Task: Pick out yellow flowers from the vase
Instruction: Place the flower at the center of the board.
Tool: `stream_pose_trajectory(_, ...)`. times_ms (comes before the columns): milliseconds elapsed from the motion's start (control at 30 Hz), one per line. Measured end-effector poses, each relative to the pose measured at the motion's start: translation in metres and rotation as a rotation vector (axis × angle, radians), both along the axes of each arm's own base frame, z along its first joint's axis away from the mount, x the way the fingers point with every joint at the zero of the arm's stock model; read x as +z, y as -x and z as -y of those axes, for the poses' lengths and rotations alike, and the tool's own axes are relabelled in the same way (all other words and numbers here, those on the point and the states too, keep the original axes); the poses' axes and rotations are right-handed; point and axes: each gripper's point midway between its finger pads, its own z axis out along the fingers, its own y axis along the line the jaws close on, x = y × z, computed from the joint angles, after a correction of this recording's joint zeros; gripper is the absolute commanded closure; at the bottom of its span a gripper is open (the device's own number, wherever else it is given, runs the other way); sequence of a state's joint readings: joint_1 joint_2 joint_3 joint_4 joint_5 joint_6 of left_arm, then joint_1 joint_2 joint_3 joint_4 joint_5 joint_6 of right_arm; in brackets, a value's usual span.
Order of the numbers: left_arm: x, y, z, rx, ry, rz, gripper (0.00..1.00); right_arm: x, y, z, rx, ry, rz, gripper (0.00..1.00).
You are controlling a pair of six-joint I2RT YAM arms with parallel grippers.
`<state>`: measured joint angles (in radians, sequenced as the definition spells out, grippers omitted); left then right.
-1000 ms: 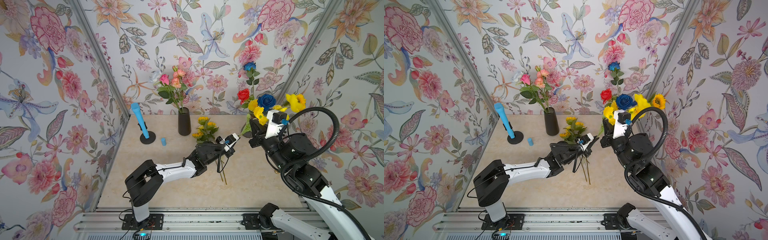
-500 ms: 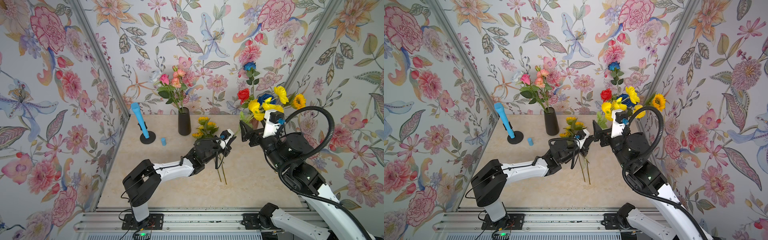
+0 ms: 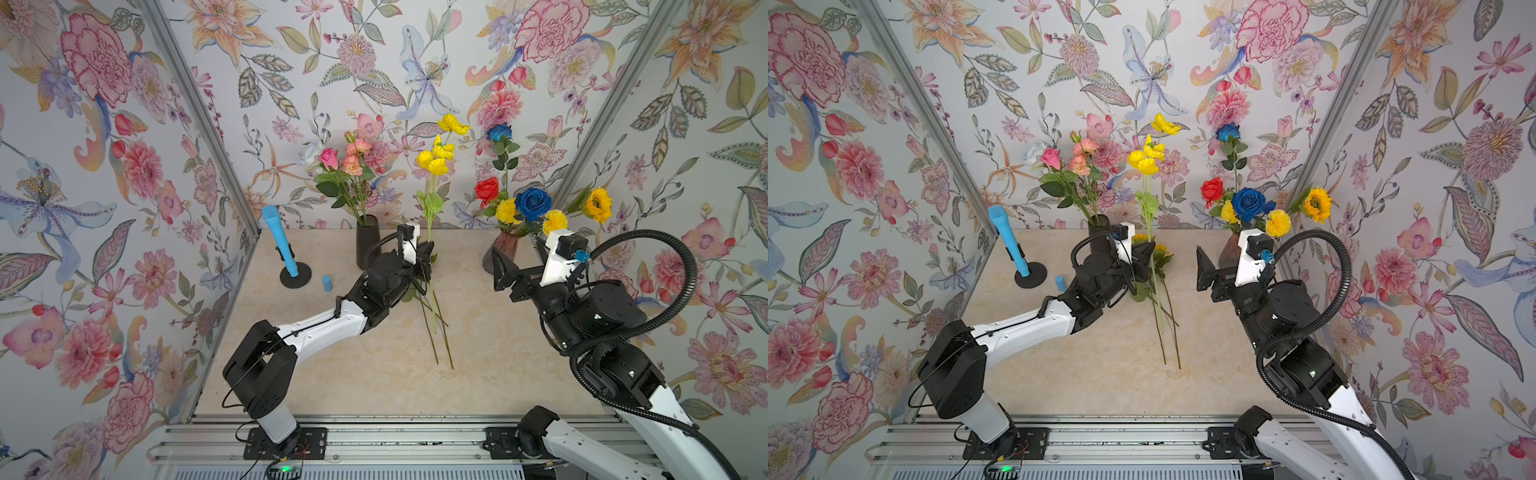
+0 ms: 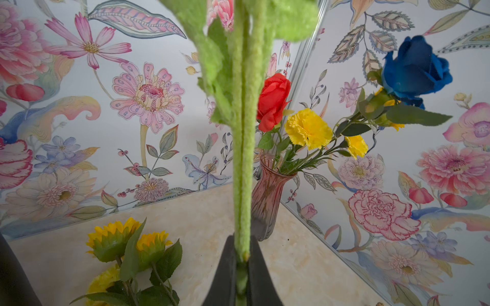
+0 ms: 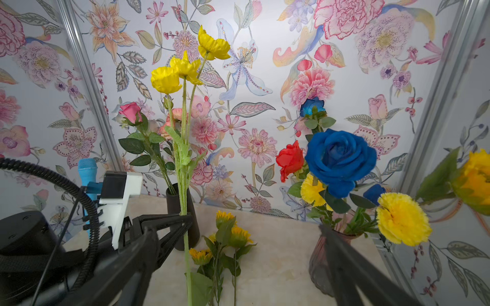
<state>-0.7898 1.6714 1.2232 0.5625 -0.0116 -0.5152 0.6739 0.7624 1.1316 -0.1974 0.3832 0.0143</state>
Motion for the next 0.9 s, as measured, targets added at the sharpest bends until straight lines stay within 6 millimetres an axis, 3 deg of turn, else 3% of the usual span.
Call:
stream_pose_trajectory(133, 0.006, -0.014, 0.001, 0.008, 0.074, -0.115, 1.0, -0.006, 0.0, 0.0, 0.0, 0.007, -0.008, 0.0)
stream_pose_trajectory(200, -0.006, -0.024, 0.001, 0.013, 0.091, -0.186, 1.0, -0.008, -0.001, -0.001, 0.0, 0.01, -0.012, 0.0)
stream_pose_trajectory(267, -0.029, -0.035, 0.002, 0.024, 0.091, -0.274, 1.0, -0.009, -0.001, -0.001, 0.001, 0.01, -0.012, 0.0)
stream_pose_trajectory(367, -0.085, -0.046, 0.006, 0.033, 0.063, -0.429, 1.0, -0.012, -0.001, -0.001, 0.002, 0.014, -0.018, 0.0)
stream_pose_trajectory(533, -0.177, -0.047, 0.008, 0.058, -0.008, -0.66, 1.0, -0.015, -0.002, 0.001, -0.001, 0.017, -0.021, 0.0)
stream_pose_trajectory(600, -0.2, -0.044, 0.008, 0.062, -0.026, -0.723, 1.0, -0.018, -0.003, 0.0, -0.001, 0.018, -0.026, 0.0)
stream_pose_trajectory(733, -0.224, -0.043, 0.003, 0.091, -0.046, -0.791, 1.0, -0.019, -0.009, 0.008, -0.029, 0.01, -0.035, 0.0)
stream_pose_trajectory(900, -0.232, -0.05, -0.003, 0.117, -0.038, -0.822, 0.99, -0.024, -0.017, 0.017, -0.062, -0.002, -0.056, 0.0)
